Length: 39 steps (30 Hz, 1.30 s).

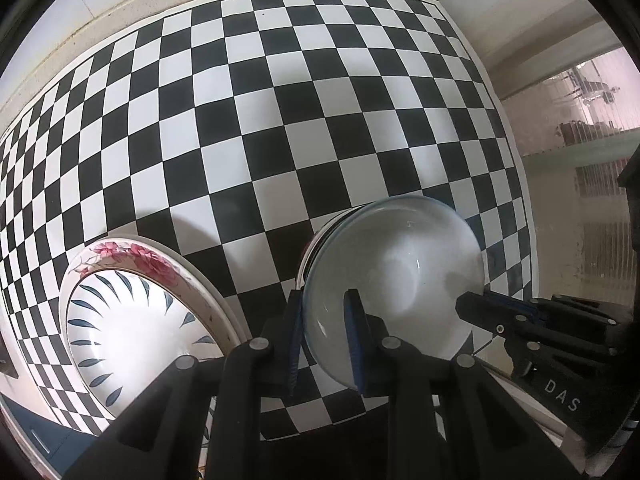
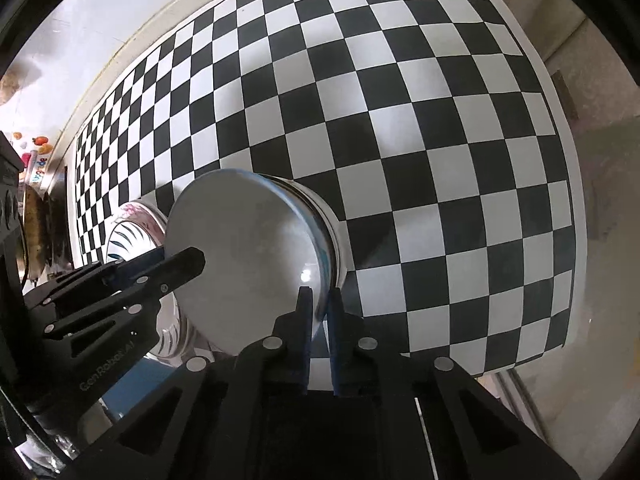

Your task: Organize plates and bowls

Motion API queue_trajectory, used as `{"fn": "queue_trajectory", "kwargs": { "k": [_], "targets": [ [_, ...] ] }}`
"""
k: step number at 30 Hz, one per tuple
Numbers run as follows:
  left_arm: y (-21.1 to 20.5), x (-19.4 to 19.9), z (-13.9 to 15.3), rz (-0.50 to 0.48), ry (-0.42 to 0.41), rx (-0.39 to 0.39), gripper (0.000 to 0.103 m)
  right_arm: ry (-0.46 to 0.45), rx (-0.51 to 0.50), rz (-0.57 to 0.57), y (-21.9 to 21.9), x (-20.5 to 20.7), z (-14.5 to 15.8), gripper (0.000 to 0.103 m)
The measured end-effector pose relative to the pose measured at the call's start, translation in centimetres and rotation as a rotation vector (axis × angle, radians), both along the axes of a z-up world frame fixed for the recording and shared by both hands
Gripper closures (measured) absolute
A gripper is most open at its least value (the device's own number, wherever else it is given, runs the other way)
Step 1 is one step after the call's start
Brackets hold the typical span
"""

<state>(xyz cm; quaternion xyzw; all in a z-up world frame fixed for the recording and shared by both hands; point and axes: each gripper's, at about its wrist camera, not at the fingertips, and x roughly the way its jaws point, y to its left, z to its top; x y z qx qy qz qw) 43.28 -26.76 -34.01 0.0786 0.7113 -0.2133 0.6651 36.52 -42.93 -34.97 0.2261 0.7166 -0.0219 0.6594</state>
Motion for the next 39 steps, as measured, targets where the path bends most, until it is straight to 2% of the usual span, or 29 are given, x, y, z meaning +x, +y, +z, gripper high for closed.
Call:
{"fn": "queue_trajectory", "kwargs": {
  "k": [6, 10, 13, 18, 29, 39],
  "targets": [
    [0.2, -0.3, 0.4, 0.0, -0.014, 0.009, 0.084, 0.003, -0.006, 0.005, 0.0, 0.2, -0.2, 0.095],
    [0.5, -1.0, 2.1, -0.011, -0.115, 0.055, 0.084, 0.003, -0.006, -0.005, -0.1, 0.1, 0.0, 0.095],
    [1.0, -1.8, 3.5, -0.013, -0.155, 0.057, 0.084, -0.029, -0.062, 0.008, 0.1, -0.5, 1.3, 0.095],
    [1.8, -3.6, 7.0, -0.038, -0.238, 0.049, 0.084, -0.102, -0.149, 0.015, 1.0, -2.5, 5.2, 0.095],
    [3.8, -6.7, 15.0, -0.047, -0.335, -0.032, 0.084, -0.275, -0.221, 0.005, 2.8, -7.8, 15.3, 0.094],
    [5.7, -9.4, 19.7, -0.053, -0.395, -0.052, 0.084, -0.36, -0.241, 0.008, 4.9, -11.4, 21.2, 0.094]
  ]
}}
